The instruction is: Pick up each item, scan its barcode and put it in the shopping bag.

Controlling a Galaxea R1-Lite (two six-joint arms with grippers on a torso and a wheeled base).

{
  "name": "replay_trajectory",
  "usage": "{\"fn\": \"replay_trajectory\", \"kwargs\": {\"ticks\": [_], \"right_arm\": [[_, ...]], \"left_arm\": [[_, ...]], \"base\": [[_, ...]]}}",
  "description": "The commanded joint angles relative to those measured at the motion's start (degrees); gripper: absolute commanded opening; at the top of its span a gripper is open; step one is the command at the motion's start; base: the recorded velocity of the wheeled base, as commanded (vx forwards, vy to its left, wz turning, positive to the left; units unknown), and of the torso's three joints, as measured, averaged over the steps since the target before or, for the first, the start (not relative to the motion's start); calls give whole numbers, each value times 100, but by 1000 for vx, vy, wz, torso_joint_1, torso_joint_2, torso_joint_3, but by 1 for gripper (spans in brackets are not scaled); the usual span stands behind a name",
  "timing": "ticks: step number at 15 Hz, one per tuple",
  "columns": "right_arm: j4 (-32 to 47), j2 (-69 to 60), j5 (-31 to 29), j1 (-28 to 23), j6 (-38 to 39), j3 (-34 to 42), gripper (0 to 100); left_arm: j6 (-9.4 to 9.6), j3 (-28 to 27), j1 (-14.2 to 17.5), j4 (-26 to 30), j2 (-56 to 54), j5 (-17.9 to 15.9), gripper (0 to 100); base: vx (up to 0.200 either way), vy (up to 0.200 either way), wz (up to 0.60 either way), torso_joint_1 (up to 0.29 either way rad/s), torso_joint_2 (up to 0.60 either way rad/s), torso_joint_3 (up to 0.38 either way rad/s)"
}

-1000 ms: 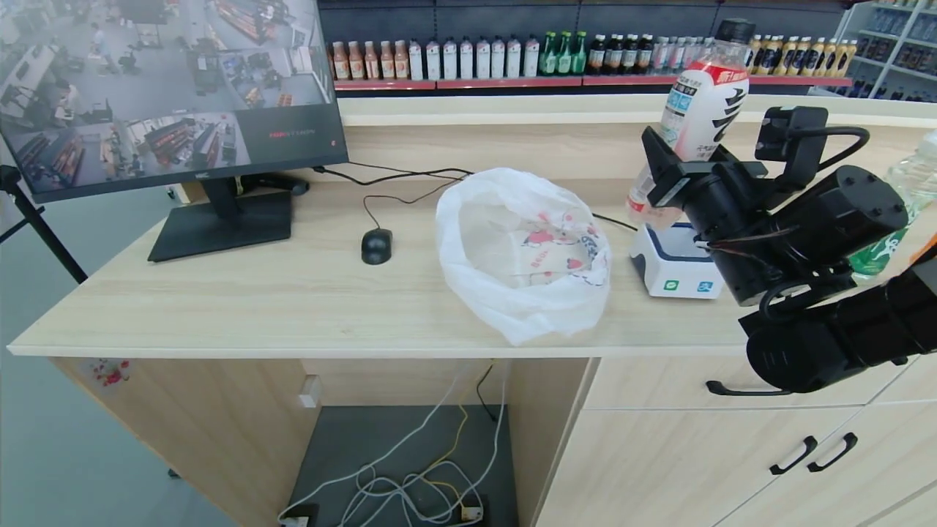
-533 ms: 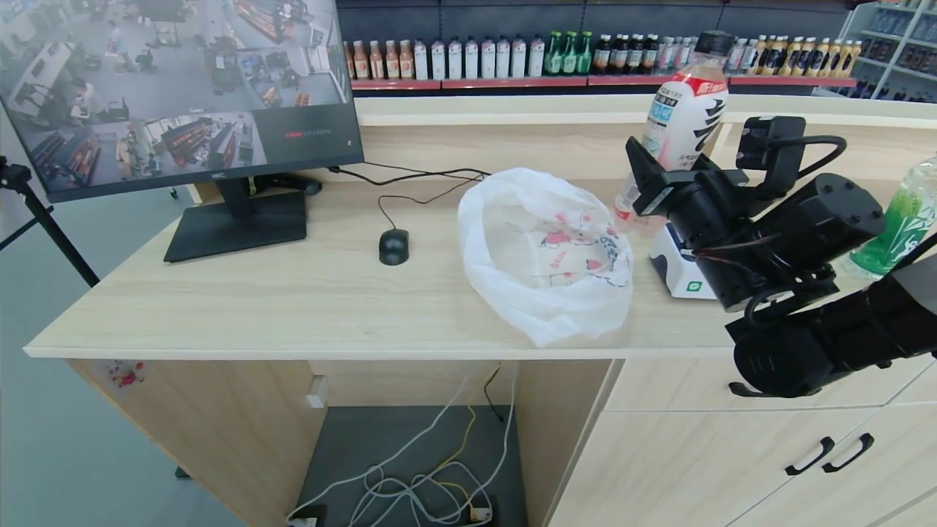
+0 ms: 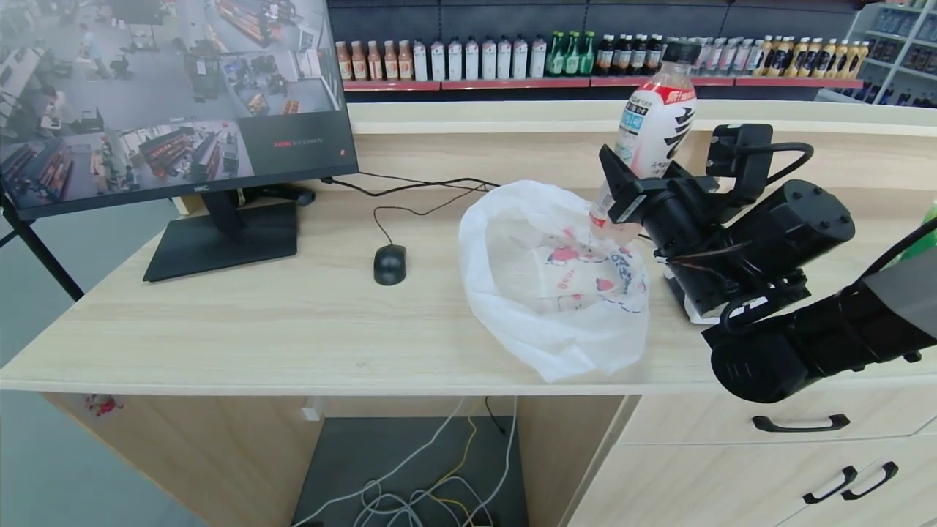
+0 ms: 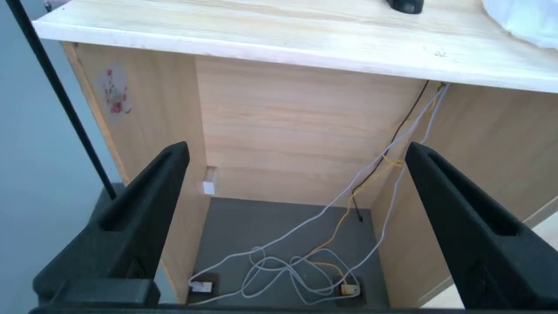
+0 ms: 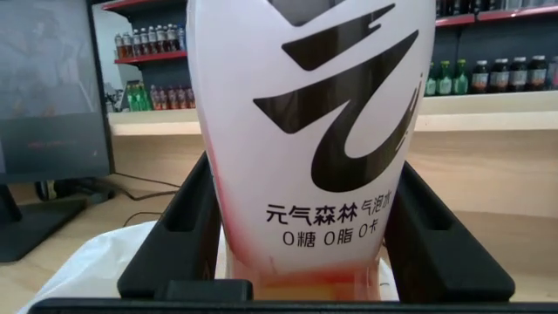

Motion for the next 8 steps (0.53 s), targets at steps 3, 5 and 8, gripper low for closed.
{"fn": "replay_trajectory", "kwargs": {"ticks": [3,5,8], "right_arm": [[-20,43,7,284,-54,23,0],[-20,113,-28,530,-72,-4,0],[-20,421,-326,837,-116,-92,0]], "left_arm": [[-8,7,1,1,0,4,100],[-8,-1,1,1,0,4,100],[-8,-1,1,1,0,4,100]], "base": [[0,0,0,0,0,0],[0,0,0,0,0,0],[0,0,0,0,0,0]]}}
